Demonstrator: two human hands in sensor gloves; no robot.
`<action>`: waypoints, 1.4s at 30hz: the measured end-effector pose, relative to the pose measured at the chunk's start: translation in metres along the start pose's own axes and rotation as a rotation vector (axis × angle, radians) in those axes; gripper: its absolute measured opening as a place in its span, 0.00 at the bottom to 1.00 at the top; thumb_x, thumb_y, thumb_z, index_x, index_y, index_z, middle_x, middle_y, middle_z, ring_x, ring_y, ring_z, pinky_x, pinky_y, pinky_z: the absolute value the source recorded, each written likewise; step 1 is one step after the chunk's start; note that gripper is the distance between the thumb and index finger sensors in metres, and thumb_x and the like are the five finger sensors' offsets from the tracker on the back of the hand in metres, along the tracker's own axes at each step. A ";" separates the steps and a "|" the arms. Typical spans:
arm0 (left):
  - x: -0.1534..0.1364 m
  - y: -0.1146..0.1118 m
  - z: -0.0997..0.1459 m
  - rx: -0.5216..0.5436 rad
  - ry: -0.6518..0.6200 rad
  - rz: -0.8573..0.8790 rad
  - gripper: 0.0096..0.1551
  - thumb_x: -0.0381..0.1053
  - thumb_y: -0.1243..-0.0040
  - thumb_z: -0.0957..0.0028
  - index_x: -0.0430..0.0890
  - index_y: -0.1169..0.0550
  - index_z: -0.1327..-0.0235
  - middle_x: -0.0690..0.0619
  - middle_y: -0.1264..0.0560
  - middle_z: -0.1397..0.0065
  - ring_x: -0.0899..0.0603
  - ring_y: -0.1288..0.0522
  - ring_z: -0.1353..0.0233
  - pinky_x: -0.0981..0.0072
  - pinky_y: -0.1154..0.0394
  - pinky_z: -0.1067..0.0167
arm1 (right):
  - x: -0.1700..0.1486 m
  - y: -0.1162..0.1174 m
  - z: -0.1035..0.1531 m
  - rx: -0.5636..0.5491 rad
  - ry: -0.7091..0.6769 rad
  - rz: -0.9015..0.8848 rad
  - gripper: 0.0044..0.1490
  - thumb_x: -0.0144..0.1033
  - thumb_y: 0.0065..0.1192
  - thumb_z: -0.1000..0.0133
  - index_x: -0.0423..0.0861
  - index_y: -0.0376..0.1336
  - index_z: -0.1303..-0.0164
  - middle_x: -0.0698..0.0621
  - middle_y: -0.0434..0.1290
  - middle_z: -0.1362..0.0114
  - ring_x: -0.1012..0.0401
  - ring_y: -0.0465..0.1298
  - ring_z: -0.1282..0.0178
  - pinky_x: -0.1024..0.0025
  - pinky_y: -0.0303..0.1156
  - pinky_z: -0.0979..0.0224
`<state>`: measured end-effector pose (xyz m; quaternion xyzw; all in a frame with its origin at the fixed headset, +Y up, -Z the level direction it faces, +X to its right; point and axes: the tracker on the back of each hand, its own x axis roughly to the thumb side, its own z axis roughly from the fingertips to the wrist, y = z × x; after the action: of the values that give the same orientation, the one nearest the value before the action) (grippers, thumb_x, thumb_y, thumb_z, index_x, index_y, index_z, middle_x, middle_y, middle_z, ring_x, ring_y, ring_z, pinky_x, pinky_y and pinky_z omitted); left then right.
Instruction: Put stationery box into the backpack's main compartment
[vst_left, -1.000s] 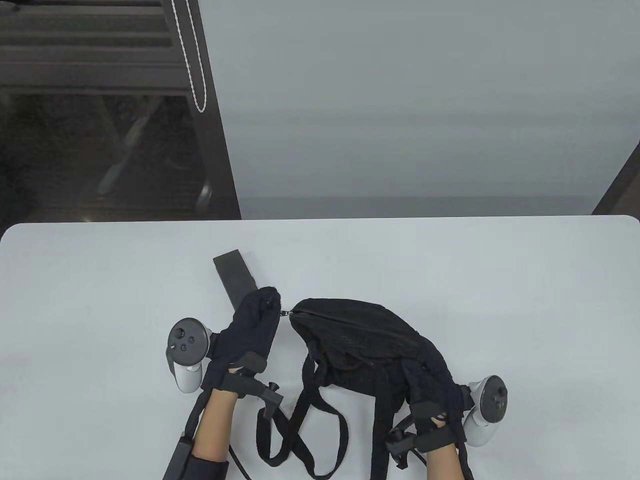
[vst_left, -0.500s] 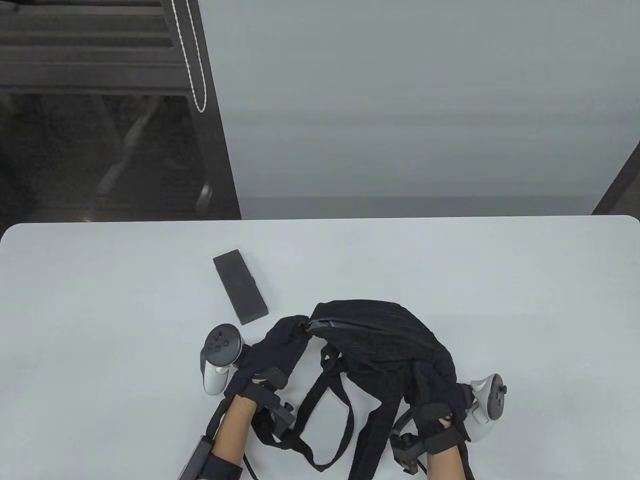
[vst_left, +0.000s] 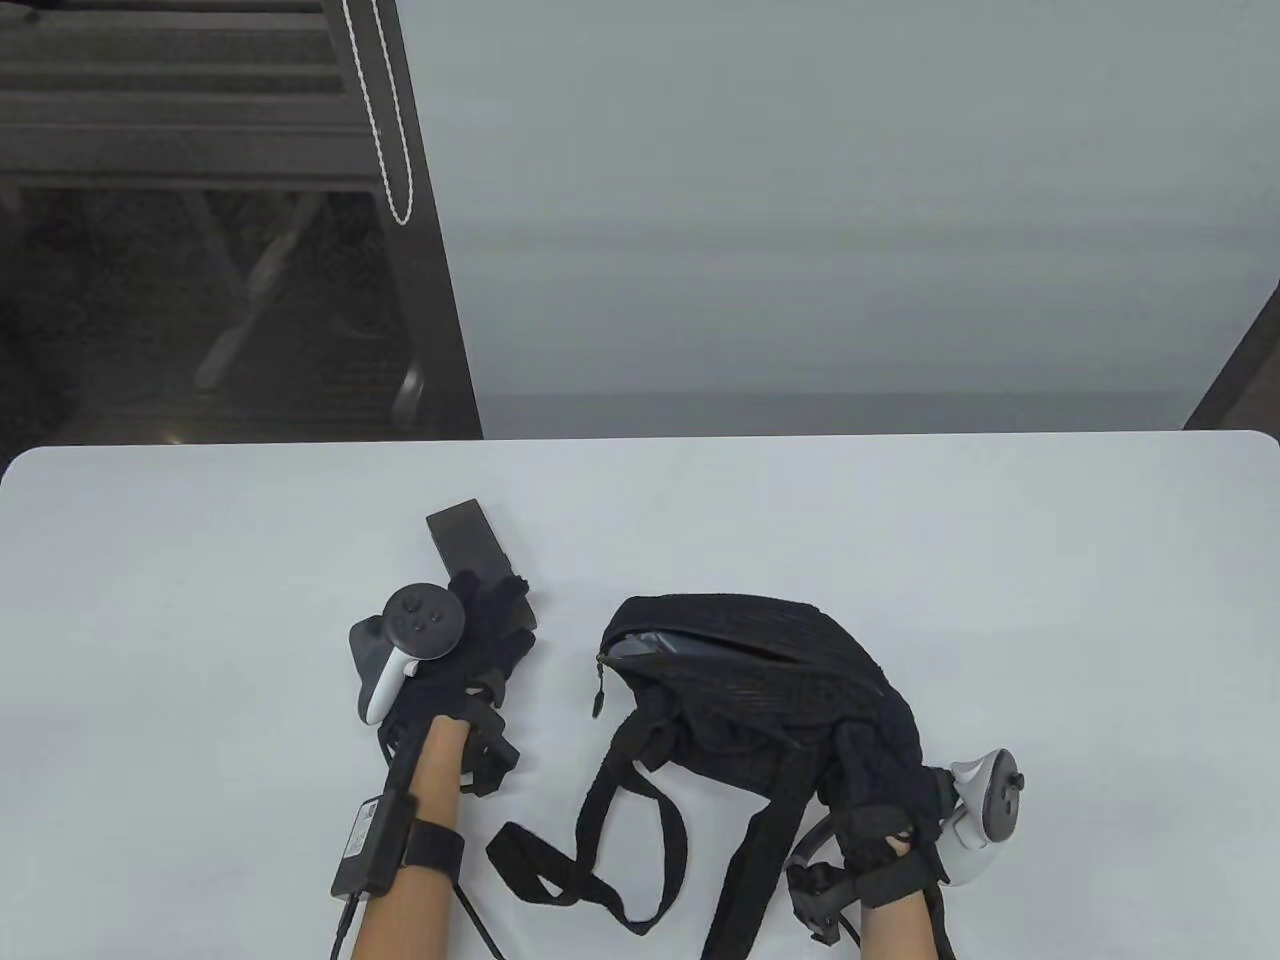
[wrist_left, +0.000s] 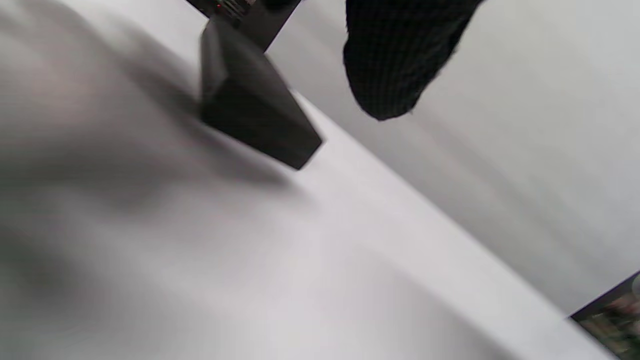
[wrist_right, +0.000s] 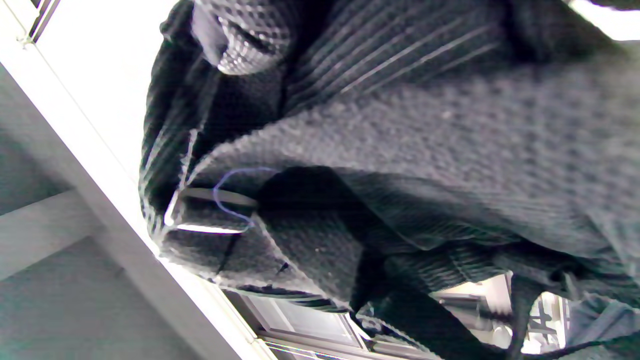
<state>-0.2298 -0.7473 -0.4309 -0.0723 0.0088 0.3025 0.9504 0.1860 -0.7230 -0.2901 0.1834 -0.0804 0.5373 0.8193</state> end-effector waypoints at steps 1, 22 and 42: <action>0.000 -0.002 -0.004 -0.005 0.001 -0.028 0.37 0.55 0.31 0.39 0.67 0.36 0.19 0.47 0.58 0.12 0.22 0.66 0.18 0.14 0.63 0.36 | -0.001 0.000 0.000 0.000 0.005 0.001 0.25 0.47 0.58 0.40 0.69 0.61 0.31 0.61 0.63 0.20 0.50 0.65 0.19 0.50 0.69 0.24; -0.007 -0.019 -0.025 -0.004 0.140 -0.132 0.32 0.54 0.30 0.39 0.58 0.34 0.26 0.44 0.58 0.14 0.20 0.49 0.20 0.21 0.48 0.30 | -0.003 0.002 -0.002 0.011 0.023 0.008 0.25 0.47 0.59 0.39 0.68 0.62 0.31 0.61 0.63 0.20 0.49 0.65 0.20 0.50 0.69 0.24; -0.037 0.036 0.027 0.405 -0.166 0.226 0.28 0.52 0.29 0.44 0.53 0.26 0.30 0.36 0.38 0.23 0.17 0.34 0.31 0.42 0.21 0.46 | -0.003 -0.002 -0.001 -0.018 0.020 -0.003 0.25 0.47 0.59 0.39 0.68 0.61 0.30 0.61 0.63 0.20 0.49 0.65 0.19 0.50 0.69 0.24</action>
<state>-0.2813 -0.7354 -0.4067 0.1465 -0.0008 0.4039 0.9030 0.1866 -0.7256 -0.2925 0.1706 -0.0767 0.5370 0.8226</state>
